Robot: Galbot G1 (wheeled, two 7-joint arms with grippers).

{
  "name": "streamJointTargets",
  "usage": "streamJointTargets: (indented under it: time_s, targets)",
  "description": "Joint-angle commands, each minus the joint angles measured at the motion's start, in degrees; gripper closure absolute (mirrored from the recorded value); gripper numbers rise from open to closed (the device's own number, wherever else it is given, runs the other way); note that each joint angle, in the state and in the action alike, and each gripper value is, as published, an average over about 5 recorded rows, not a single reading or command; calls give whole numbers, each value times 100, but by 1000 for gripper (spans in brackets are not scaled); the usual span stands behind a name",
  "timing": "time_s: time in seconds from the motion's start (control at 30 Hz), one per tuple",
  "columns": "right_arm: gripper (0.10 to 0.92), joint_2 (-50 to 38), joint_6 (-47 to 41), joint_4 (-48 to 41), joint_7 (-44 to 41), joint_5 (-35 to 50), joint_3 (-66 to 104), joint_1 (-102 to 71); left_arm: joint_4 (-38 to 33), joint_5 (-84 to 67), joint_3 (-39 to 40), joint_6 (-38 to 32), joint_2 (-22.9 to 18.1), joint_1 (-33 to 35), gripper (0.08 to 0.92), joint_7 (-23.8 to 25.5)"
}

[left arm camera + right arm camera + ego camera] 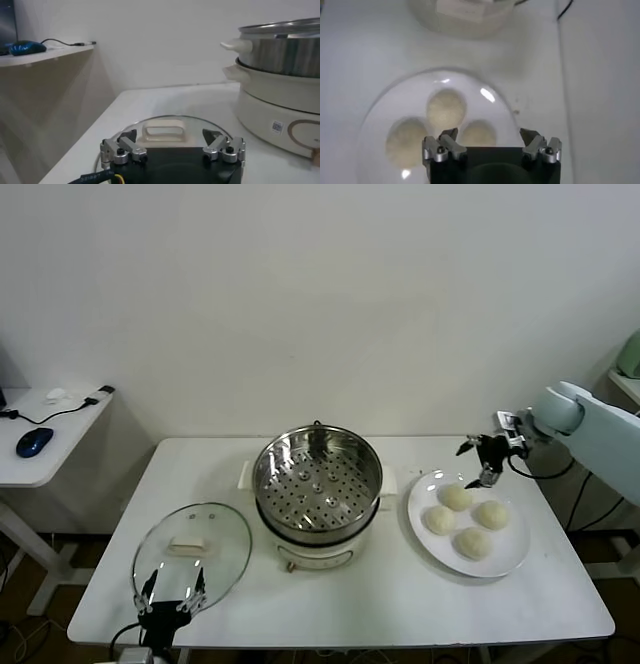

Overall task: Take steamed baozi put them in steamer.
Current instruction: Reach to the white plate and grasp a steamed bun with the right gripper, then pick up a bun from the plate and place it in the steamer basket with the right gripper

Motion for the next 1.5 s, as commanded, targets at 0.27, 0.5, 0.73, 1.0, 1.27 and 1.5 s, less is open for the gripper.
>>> streamJointTargets:
  time_s: [0.27, 0.5, 0.73, 1.0, 1.27, 1.5]
  targets:
    - [203, 1082, -252, -1549, 110, -325, -95, -540, 94, -17, -16, -35, -26, 1, 177, -18]
    - [203, 1347, -89, -2039, 197, -593, 332, -895, 167, -16, -4, -60, -38, -10, 177, -32]
    - [202, 1553, -39, -2258, 212, -665, 491, -1030, 226, -5, -3, -60, -45, -28, 177, -60]
    - [253, 1660, 29, -2402, 216, -852, 610, -1051, 202, 6, -7, -48, -44, -19, 177, -79]
    - [315, 1310, 22, -1712, 59, -402, 335, -627, 165, 49, 29, -59, -46, 20, 177, -99]
    - [319, 894, 247, -471, -205, 495, -1061, 1252, 48, 107, 129, -52, -83, 52, 177, -103]
